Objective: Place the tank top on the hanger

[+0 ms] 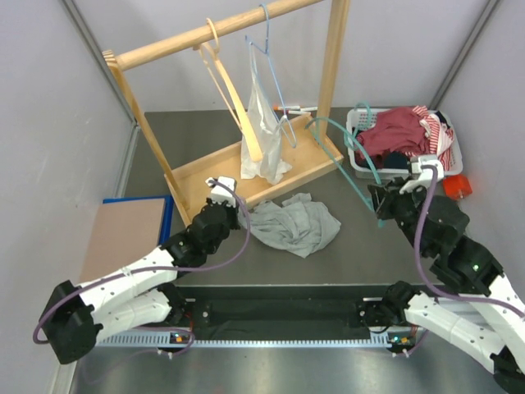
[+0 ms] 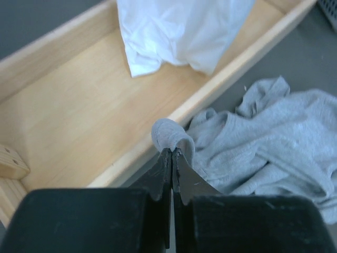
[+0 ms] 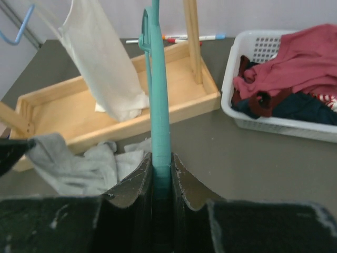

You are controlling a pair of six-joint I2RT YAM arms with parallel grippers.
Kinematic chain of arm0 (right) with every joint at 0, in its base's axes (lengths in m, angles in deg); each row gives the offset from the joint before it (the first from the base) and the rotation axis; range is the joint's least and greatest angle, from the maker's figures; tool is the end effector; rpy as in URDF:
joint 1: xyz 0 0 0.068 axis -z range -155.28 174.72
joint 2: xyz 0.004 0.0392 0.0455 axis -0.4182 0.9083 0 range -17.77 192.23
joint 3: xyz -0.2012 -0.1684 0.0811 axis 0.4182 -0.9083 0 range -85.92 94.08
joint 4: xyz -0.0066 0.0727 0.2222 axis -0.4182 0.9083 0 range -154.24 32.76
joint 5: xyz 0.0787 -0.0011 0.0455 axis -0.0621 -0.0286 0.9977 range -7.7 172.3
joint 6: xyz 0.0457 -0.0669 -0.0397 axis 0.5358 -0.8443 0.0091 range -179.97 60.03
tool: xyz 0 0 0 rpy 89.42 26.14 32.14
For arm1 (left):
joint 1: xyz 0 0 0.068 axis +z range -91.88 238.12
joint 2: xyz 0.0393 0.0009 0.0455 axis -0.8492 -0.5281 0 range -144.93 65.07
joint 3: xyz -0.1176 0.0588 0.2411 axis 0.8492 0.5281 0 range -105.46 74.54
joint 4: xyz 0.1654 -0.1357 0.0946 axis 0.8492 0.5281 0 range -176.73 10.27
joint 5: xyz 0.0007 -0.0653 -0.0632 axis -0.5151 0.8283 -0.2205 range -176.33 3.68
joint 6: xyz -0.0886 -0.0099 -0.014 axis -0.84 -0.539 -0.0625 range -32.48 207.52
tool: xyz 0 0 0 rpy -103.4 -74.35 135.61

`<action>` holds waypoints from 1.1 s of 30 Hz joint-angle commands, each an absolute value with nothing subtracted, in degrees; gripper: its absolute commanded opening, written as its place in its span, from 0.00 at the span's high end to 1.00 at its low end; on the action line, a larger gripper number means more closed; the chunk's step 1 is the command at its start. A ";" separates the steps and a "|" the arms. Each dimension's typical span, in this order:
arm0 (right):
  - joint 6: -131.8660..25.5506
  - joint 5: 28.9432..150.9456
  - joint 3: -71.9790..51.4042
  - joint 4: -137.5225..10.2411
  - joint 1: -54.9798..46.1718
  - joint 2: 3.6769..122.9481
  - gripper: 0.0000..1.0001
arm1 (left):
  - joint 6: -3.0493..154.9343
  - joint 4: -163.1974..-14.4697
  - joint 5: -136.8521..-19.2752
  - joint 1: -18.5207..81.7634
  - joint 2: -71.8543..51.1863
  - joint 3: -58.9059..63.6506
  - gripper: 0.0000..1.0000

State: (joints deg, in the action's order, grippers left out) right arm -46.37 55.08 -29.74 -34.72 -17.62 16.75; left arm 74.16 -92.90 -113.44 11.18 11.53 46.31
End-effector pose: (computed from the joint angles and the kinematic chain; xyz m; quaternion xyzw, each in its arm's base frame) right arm 0.1159 0.0557 0.3795 -0.0320 0.7481 0.1428 0.6472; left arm 0.1770 -0.1357 0.2417 0.0988 0.7976 -0.1179 0.5832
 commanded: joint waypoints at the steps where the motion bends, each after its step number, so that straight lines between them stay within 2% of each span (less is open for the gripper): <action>1: -41.43 61.29 -29.50 -26.28 -18.34 13.09 1.00 | 75.48 -93.76 -118.66 12.42 10.15 40.01 1.00; 8: -42.66 79.47 -29.41 -21.61 -18.34 9.74 1.00 | 73.64 -91.13 -116.57 16.89 6.36 34.65 1.00; 13: -43.10 81.69 -29.23 -19.16 -18.26 8.78 1.00 | 73.37 -90.34 -115.68 17.25 6.62 31.48 1.00; 17: -43.53 77.58 -27.31 -17.57 -18.34 7.63 1.00 | 72.76 -88.14 -114.02 17.34 7.32 26.74 1.00; 24: -43.36 64.82 -23.17 -13.26 -18.26 6.40 1.00 | 71.09 -89.98 -99.08 16.81 7.42 20.67 1.00; 28: -42.83 60.52 -20.80 -10.98 -18.26 5.70 1.00 | 70.13 -90.33 -98.37 15.41 5.75 20.22 1.00; 31: -42.13 55.60 -18.43 -9.05 -18.26 5.70 1.00 | 69.24 -92.08 -99.41 11.47 3.30 21.89 1.00; 33: -41.69 53.92 -17.72 -8.52 -18.17 5.52 1.00 | 69.76 -95.16 -102.57 4.09 0.84 23.12 1.00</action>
